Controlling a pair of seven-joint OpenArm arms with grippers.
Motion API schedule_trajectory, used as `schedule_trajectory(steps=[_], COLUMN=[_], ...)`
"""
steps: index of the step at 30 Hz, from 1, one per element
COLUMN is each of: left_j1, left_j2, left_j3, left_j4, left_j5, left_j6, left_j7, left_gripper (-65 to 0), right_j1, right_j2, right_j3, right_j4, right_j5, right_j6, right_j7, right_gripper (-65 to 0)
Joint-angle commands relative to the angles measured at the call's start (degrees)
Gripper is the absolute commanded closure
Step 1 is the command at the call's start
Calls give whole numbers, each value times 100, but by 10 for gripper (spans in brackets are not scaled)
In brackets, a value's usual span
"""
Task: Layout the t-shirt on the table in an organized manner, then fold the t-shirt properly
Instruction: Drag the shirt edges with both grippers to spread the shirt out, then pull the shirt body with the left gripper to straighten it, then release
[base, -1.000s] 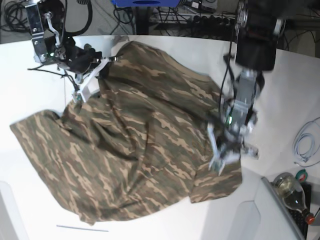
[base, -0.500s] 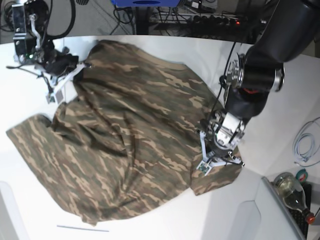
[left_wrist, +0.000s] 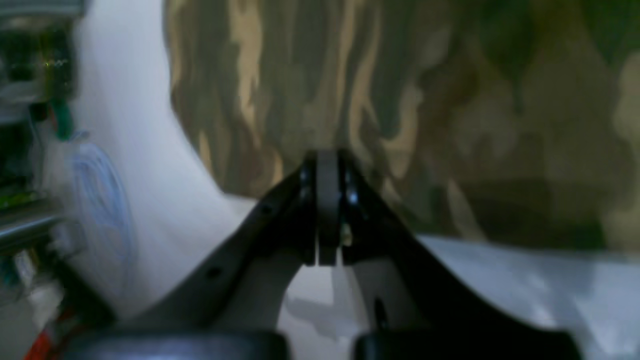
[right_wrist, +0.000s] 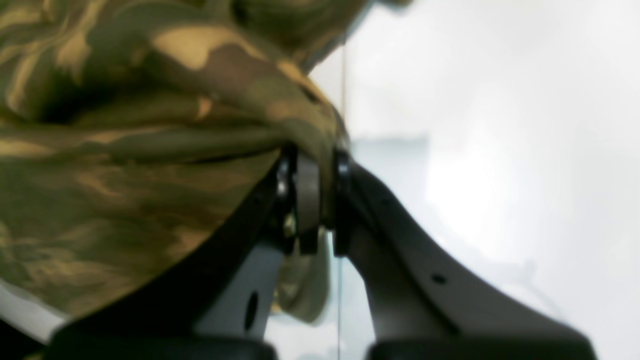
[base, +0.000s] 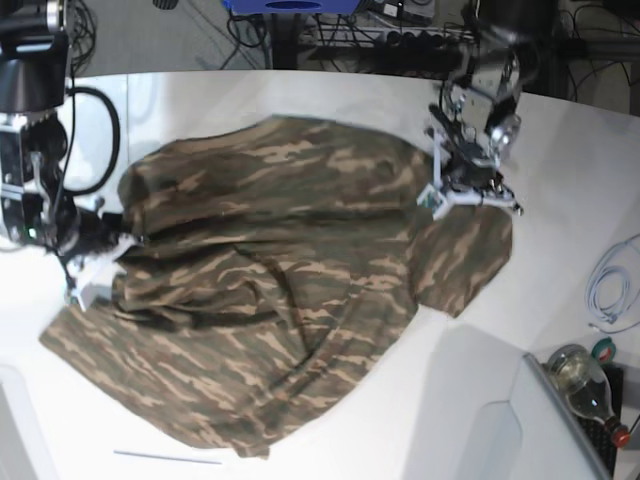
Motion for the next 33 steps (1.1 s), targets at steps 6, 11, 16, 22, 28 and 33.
schedule_trajectory(steps=[6,11,16,22,28,33], left_j1=[-8,-1617,-3288,-4747,-5072,-4246], left_j2=[456,922,1599,1898,1696,1124], left_j3=[12,39,-23,39,47,56], left_j4=[1383,354,-1843,-5483,-7021,-5887], left_j5=[-12,-12,-12,23,32,40], left_j6=[-547,-547,-547,525,1202,1185], left_j7=[243,507,296,-1261,-1929,-1366], left_gripper=[0,0,0,0,0,0], right_j1=[482,-169,-934,-1312,-1030,-283], right_j2=[318,344,335,54,36,177], right_j3=[-197,-223,-214,-47,366,366], right_j4=[40,735,1632,1860,1649,550], right_j5=[-288,-587,-587,-587,-596,-596], right_j6=[22,22,22,22,22,40], right_j7=[344,370,353,370,344,432], right_gripper=[-3,-2,-2,-2,-2,-2])
